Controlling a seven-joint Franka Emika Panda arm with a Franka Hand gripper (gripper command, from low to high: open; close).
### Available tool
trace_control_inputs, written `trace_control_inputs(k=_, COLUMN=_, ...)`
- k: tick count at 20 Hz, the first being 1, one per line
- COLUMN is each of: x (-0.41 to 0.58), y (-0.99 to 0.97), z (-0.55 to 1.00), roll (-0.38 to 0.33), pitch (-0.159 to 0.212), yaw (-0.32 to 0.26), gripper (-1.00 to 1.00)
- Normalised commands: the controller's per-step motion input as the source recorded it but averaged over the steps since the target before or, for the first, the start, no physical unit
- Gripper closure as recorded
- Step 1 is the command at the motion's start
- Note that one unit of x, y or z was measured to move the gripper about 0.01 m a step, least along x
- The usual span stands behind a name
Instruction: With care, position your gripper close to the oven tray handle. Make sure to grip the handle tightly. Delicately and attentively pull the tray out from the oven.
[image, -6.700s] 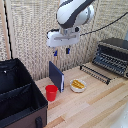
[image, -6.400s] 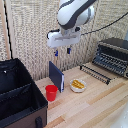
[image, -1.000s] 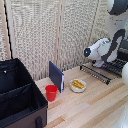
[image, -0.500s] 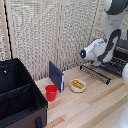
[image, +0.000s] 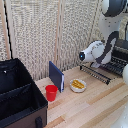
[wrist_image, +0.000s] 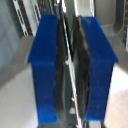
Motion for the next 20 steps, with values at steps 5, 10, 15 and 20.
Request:
trace_control_inputs(k=5, x=0.249, y=0.01, z=0.29, roll=0.278, pitch=0.121, yaw=0.079, gripper=1.0)
trace_control_inputs(k=10, x=0.258, y=0.26, z=0.41, roll=0.247, pitch=0.067, yaw=0.112, gripper=1.0)
trace_control_inputs(k=15, x=0.226, y=0.6, z=0.47, roll=0.172, pitch=0.015, yaw=0.052, gripper=1.0)
trace_control_inputs(k=20, x=0.143, y=0.73, z=0.31, roll=0.107, pitch=0.0, yaw=0.031, gripper=1.0)
